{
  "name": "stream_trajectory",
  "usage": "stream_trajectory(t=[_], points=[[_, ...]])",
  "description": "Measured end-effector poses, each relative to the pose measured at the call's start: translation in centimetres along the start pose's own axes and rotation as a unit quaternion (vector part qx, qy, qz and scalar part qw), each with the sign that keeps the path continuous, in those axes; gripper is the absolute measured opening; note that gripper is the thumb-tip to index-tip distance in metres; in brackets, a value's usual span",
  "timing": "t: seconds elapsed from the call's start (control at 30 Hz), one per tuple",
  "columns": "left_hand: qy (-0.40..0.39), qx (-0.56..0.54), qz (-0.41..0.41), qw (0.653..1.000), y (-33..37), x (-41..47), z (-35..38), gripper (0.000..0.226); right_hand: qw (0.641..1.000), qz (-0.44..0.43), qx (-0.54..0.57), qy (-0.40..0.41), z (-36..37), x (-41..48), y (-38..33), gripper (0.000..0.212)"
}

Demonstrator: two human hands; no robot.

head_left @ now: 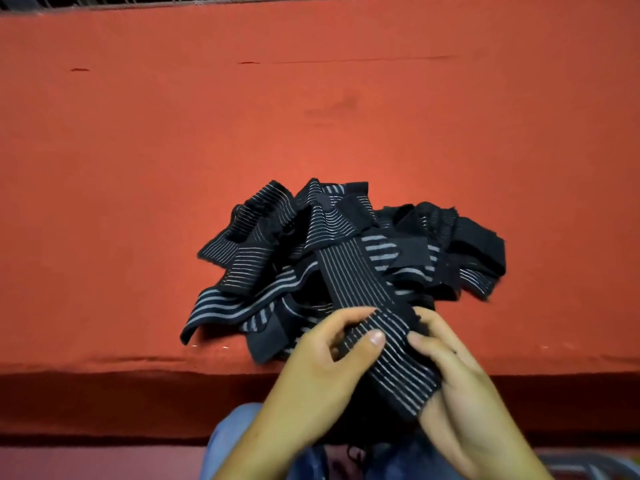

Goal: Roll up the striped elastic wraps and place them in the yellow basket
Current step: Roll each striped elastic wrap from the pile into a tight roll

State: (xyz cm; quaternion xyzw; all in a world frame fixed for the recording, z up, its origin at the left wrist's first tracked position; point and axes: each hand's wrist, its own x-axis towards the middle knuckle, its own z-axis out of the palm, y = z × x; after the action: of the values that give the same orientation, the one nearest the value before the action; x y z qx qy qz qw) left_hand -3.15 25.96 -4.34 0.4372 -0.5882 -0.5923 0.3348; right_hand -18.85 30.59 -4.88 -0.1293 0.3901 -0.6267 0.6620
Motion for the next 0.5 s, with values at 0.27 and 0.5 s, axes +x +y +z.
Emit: stream_trajectory(t=[0.27, 0.5], points=[[0.007, -0.018, 0.042, 0.999, 0.6, -3.8, -1.0, 0.012, 0.99, 0.012, -0.127, -0.051, -1.6, -3.1, 0.5, 0.08], [-0.142, 0.025, 0.05, 0.988, 2.0, -7.3, -1.6, 0.013, 0.98, -0.013, -0.197, 0.011, -0.2, -4.1, 0.5, 0.053]])
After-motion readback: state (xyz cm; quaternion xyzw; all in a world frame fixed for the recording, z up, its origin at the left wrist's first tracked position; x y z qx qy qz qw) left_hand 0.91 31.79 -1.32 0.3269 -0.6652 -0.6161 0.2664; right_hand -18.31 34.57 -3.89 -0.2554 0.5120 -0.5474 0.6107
